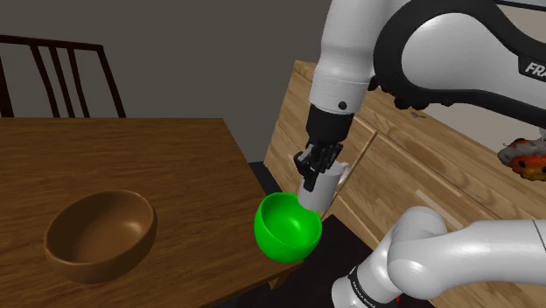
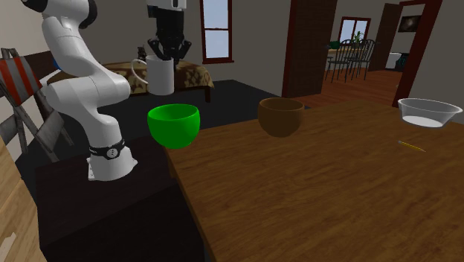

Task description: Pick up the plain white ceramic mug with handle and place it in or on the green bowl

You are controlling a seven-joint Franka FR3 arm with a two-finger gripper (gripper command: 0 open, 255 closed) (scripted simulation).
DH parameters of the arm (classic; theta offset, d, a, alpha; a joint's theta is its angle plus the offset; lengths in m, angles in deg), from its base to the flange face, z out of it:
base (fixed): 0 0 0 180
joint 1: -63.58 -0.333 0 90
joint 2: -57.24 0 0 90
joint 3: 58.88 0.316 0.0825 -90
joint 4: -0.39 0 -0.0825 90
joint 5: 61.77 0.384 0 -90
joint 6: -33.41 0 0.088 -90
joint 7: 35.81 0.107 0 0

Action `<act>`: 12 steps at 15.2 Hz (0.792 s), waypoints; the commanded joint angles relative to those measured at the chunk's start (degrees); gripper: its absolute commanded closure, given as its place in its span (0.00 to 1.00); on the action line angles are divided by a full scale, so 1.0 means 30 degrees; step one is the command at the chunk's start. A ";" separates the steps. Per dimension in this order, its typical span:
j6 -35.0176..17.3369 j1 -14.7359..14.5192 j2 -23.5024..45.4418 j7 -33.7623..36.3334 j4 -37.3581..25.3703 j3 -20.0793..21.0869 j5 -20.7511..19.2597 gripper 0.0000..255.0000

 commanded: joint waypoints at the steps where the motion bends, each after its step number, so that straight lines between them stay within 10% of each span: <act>1: -0.0480 -0.0016 -0.0086 -0.0085 0.0565 0.0050 0.0042 1.00; 12: -0.2855 -0.0181 -0.0412 -0.0308 0.3261 0.0501 0.0443 1.00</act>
